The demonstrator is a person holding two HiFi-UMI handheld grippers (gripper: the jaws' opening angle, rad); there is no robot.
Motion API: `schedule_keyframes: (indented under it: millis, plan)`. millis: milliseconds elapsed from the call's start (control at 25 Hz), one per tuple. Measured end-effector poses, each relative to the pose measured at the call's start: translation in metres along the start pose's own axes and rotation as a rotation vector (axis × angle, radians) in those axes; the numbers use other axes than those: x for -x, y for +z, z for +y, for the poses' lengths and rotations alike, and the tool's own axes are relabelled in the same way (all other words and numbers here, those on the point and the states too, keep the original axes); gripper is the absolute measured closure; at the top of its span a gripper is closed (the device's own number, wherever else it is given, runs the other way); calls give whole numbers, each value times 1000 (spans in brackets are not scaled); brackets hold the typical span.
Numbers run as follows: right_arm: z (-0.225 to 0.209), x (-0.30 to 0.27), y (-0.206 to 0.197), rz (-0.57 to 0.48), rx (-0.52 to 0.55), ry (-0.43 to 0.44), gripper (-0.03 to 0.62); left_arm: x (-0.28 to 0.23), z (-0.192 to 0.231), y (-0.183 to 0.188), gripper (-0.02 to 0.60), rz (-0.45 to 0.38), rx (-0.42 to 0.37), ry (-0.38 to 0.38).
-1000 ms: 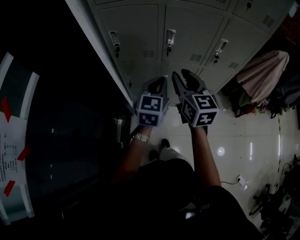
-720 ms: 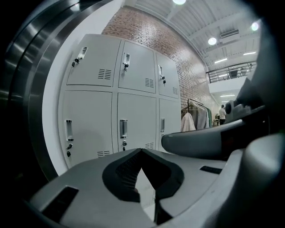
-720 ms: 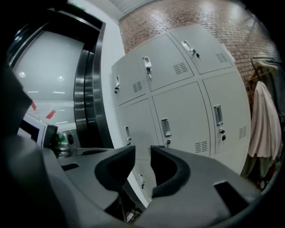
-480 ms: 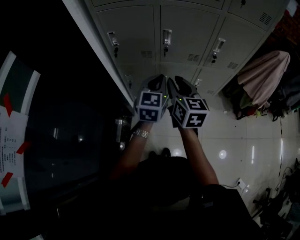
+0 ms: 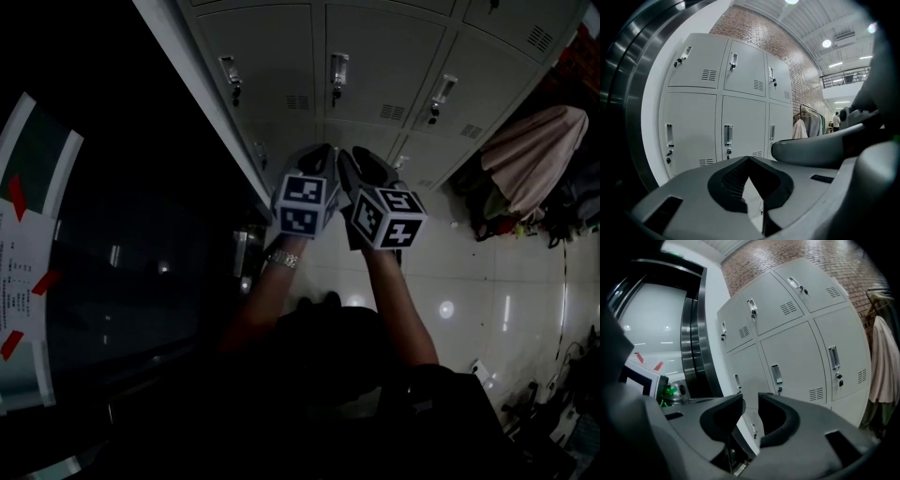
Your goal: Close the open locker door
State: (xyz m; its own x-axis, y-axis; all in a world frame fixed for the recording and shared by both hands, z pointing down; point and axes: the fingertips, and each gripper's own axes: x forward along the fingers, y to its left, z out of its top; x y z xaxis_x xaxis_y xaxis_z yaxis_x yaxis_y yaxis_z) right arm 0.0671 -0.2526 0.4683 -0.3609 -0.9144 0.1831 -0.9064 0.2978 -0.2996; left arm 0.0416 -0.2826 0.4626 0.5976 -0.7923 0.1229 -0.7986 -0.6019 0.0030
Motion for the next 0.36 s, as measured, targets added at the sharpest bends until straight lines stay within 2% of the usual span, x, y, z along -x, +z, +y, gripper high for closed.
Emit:
schedule_keyframes:
  millis: [360]
  plan:
    - [5,4,-13,33,-18,35,484,4,-3,-9,589,12,12,7]
